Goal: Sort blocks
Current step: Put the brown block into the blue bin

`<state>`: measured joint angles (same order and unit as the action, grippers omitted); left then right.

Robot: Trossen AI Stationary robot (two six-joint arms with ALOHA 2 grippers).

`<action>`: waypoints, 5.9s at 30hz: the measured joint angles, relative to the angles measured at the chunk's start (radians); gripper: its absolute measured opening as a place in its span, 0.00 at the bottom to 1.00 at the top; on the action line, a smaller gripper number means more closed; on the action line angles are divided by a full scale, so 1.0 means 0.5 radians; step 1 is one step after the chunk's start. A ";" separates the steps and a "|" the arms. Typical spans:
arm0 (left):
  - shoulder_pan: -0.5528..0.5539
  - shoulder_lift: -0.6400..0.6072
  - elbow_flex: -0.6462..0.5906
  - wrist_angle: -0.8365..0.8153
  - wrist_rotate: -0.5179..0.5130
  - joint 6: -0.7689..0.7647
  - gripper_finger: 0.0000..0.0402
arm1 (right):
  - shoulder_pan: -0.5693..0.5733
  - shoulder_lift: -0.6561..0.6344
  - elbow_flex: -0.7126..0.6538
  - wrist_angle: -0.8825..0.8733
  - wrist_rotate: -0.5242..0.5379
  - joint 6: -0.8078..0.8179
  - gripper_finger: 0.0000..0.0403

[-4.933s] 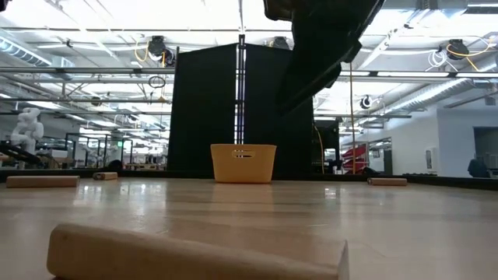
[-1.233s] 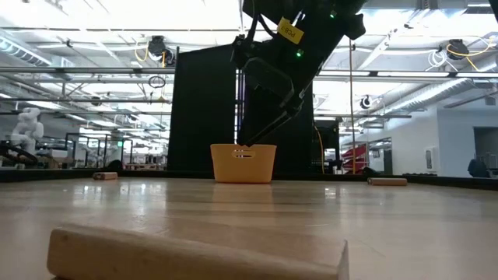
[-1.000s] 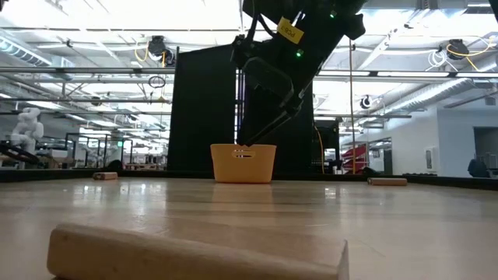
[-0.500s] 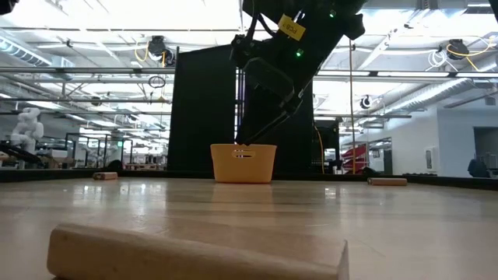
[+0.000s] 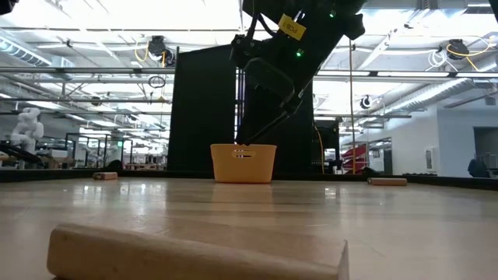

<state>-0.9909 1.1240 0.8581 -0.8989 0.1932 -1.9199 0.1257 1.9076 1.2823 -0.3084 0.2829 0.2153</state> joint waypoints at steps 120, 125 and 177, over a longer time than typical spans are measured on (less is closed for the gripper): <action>2.466 0.130 0.000 0.805 -0.475 3.228 0.35 | -1.659 -0.481 -0.806 -0.822 -0.166 -1.674 0.18; 2.466 0.130 0.000 0.806 -0.475 3.228 0.35 | -1.662 -0.481 -0.806 -0.818 -0.140 -1.665 0.09; 1.788 0.694 -0.706 3.610 -0.691 3.827 0.36 | -0.435 -0.938 -0.810 1.398 -1.310 -0.503 0.11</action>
<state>-0.0970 1.4711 0.5053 0.9062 -0.1522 -0.0066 -0.0919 1.4384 0.8772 0.3907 -0.3721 -0.0363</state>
